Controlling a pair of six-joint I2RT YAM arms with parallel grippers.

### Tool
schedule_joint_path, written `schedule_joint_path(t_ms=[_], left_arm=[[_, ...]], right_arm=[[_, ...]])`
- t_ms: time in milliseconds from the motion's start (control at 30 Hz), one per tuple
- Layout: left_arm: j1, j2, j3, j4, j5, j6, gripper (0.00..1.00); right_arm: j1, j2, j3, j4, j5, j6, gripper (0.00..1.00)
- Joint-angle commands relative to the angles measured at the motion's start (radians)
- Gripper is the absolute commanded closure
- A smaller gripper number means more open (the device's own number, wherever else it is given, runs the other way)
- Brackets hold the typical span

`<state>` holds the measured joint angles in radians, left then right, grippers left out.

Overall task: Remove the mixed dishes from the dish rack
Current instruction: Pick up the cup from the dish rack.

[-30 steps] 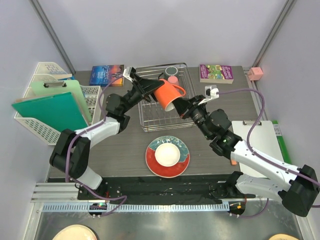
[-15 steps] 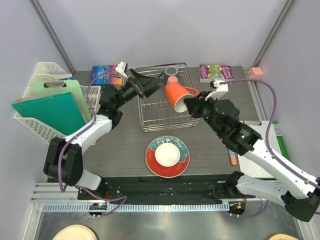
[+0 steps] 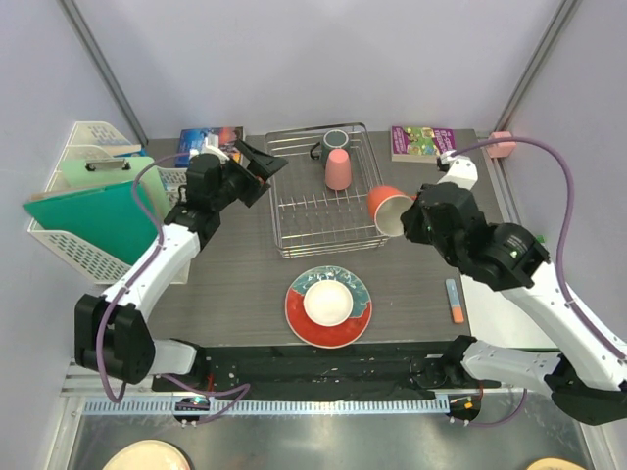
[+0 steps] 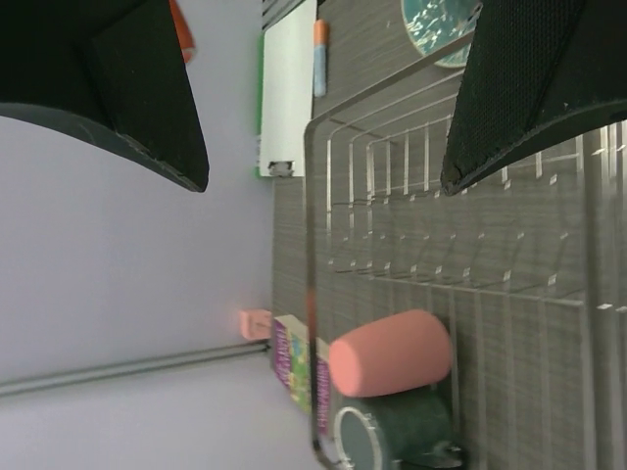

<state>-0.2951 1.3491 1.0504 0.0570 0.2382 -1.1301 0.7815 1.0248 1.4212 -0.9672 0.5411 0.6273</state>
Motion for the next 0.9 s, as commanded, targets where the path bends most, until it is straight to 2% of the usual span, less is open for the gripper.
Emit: schedule_joint_path(t_ms=[0,133,233,333,467,667,867], left_arm=[[-0.001,-0.087,0.0,-0.266,-0.195,0.026,0.0],[-0.001,-0.139,-0.003,-0.416,-0.335,-0.012,0.0],[-0.003,-0.172,-0.018,-0.479,-0.382,-0.063,0.0],[-0.001,-0.197,-0.041,-0.532,-0.405,-0.111,0.05],[-0.001,-0.229,-0.061,-0.644,-0.465,-0.164,0.07],[-0.001,-0.271,-0.092,-0.703,-0.508,-0.178,0.08],[-0.003,-0.292,-0.141,-0.674,-0.481,-0.183,0.09]], right_arm=[[-0.004,0.021,-0.042,-0.143,0.057,0.259,0.99],[-0.002,0.0,-0.096,-0.157,0.108,0.302,0.99],[-0.004,0.007,-0.125,-0.16,0.155,0.256,0.99],[-0.024,0.027,-0.165,-0.177,0.18,0.259,0.99],[-0.067,0.073,-0.2,-0.171,0.042,0.265,0.99],[-0.126,0.107,-0.251,-0.163,-0.179,0.319,0.99],[-0.128,0.11,-0.274,-0.188,-0.231,0.333,0.99]])
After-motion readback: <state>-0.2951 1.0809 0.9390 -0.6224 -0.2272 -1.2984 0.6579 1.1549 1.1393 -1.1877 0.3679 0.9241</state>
